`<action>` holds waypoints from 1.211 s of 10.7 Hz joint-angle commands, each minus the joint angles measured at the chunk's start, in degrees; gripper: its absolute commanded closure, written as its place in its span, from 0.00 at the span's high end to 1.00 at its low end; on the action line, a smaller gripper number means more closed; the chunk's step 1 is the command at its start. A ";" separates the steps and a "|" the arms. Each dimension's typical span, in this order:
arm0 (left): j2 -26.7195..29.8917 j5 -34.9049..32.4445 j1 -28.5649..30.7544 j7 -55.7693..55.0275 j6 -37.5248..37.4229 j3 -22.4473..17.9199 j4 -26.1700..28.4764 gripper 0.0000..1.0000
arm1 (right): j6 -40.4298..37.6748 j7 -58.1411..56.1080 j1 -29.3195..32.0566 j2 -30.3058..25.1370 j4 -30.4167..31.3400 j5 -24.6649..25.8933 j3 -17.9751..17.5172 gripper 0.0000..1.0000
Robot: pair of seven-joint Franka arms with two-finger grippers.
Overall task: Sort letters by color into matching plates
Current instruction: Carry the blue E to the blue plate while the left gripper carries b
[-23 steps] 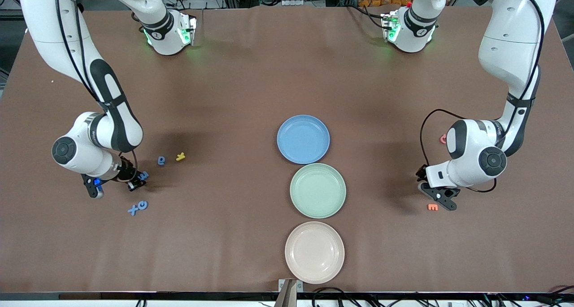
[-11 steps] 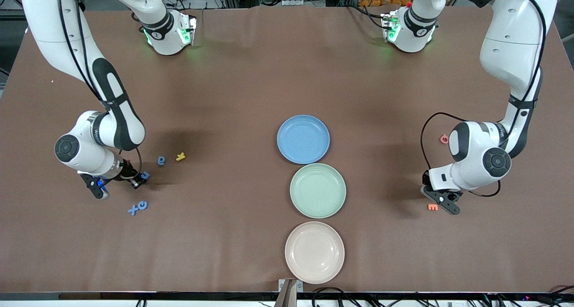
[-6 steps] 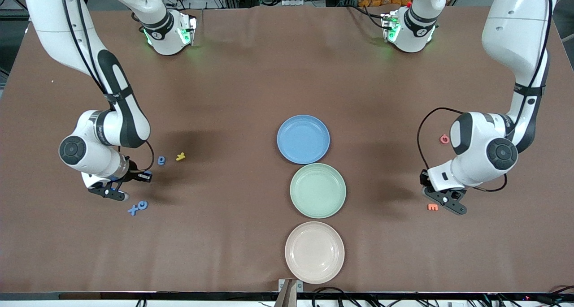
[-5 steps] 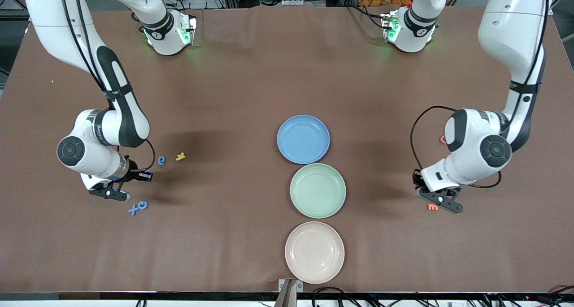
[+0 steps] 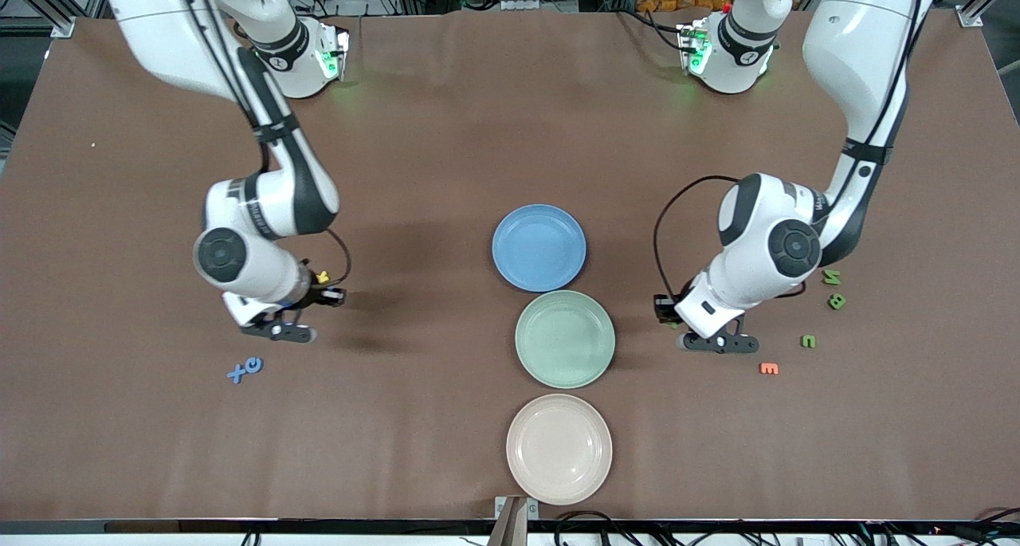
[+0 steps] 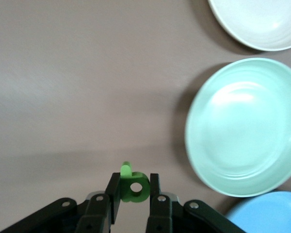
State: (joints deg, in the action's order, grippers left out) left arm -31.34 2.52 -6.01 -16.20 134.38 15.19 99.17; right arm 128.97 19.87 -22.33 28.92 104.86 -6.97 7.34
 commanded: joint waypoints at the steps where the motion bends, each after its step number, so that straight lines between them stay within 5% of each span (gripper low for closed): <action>1: 0.05 3.54 -0.93 -11.88 1.31 3.51 0.67 0.00 | -0.82 4.91 -7.18 0.00 -1.49 0.65 0.31 0.02; 8: -7.15 3.45 -1.81 -25.36 12.91 6.60 -0.12 0.00 | -5.04 18.70 -13.09 7.11 -10.37 0.12 -11.54 0.03; 13: -10.50 3.45 -1.90 -26.95 17.40 6.69 -0.47 0.00 | -4.78 28.73 -14.32 9.75 -12.13 -0.41 -15.95 0.04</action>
State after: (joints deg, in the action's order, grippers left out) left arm -40.65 4.76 -7.71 -41.96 150.01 21.57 99.44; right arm 125.07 46.16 -36.52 36.89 95.41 -7.06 -7.56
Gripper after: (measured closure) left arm 0.727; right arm 0.718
